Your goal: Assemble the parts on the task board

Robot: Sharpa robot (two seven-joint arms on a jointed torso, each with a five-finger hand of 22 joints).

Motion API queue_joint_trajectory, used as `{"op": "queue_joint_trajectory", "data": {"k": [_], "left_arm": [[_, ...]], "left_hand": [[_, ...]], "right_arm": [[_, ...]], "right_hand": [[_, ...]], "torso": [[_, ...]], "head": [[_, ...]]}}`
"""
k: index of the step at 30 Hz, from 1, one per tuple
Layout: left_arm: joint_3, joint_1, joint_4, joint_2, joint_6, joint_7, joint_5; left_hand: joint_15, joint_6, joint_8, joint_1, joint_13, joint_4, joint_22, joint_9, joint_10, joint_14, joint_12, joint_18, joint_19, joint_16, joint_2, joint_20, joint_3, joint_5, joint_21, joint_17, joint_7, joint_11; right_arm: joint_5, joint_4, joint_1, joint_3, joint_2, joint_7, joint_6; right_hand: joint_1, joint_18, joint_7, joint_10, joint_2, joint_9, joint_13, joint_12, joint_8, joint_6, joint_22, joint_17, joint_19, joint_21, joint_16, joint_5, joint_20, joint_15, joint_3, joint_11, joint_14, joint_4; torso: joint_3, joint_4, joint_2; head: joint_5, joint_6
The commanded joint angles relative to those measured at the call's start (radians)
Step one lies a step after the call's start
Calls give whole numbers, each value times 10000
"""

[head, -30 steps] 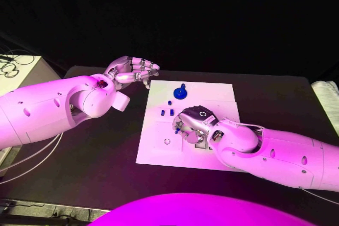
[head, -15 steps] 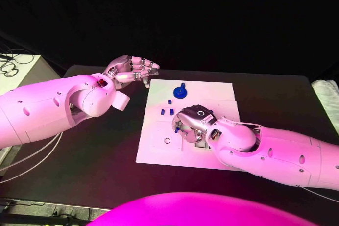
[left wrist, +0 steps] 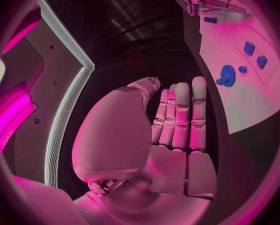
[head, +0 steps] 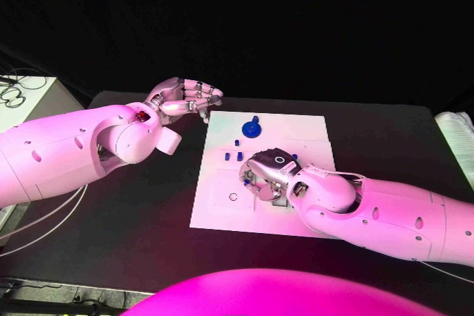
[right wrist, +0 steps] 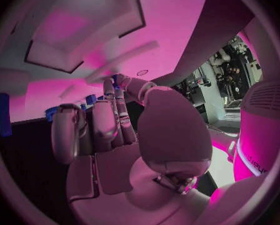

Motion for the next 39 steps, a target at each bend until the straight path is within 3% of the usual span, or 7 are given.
{"op": "queue_joint_trajectory", "data": {"k": [1,10,22,34,36,37,39], "left_arm": [[8,6,8,12,155,25,55],[8,6,-1,8,161,-4,55],[8,6,-44,11,187,-44,55],[6,5,-77,34,229,-68,69],[6,5,-89,53,244,-67,78],[5,5,-92,57,248,-67,80],[5,5,-96,66,255,-68,86]], "left_hand": [[7,-29,44,111,-8,-14,8,-9,21,0,-34,137,7,-37,20,14,53,-10,68,17,58,34],[7,-29,44,111,-8,-14,8,-9,21,0,-34,137,7,-37,20,14,53,-10,68,17,58,34],[8,-26,51,108,-13,-12,21,-13,22,-2,-34,138,-4,-38,23,16,54,-21,83,23,61,36],[9,-25,55,108,-15,-12,27,-14,24,-3,-34,138,-10,-38,29,16,56,-24,89,25,61,36],[9,-25,55,108,-15,-12,27,-14,24,-3,-34,138,-10,-38,29,16,56,-24,89,25,61,36],[9,-25,55,108,-15,-12,27,-14,24,-3,-34,138,-10,-38,29,16,56,-24,89,25,61,36],[9,-25,55,108,-15,-12,27,-14,24,-3,-34,138,-10,-38,29,16,56,-24,89,25,61,36]], "right_arm": [[163,-6,-36,-27,-11,263,6],[189,9,-37,-33,-73,161,-476],[443,603,81,11,-695,26,-1034],[2120,1120,1284,169,-2268,-177,264],[2054,977,1470,180,-2487,-209,650],[2028,911,1511,182,-2534,-208,762],[1952,748,1574,183,-2592,-199,961]], "right_hand": [[-101,157,11,-274,-284,-23,-72,-17,-115,-146,495,-107,-134,-172,-92,-20,30,115,-97,65,6,23],[21,373,96,-1315,-409,-81,-96,38,-482,-519,-269,-797,-648,-1070,-521,147,178,261,-562,227,-367,31],[999,616,-110,-2581,-51,-354,-49,583,-1146,-860,-1250,-1743,-1181,-2366,-896,228,374,453,-2993,443,-943,641],[984,253,4,-1759,-209,-446,-61,1195,-1304,-710,140,-602,-149,-798,125,307,137,208,-2514,177,-133,989],[826,284,-184,-2004,-281,-465,-80,1084,-1384,-776,23,-753,-250,-969,54,602,169,234,-3115,226,-173,1160],[1184,352,-513,-2388,21,-520,-75,940,-1542,-1009,-166,-940,-412,-1243,-53,683,238,335,-5076,365,-294,1473],[2104,417,-540,-2760,-85,-564,-66,928,-1651,-1114,-389,-1176,-585,-1589,-137,741,344,437,-6183,433,-450,2804]], "torso": [[-4,2,-2],[1,0,-6],[4,-23,-25],[-24,-36,-44],[-34,-37,-66],[-30,-31,-64],[-24,-30,-56]], "head": [[2,1],[-9,1],[-117,135],[-463,369],[-504,410],[-520,435],[-528,467]]}}
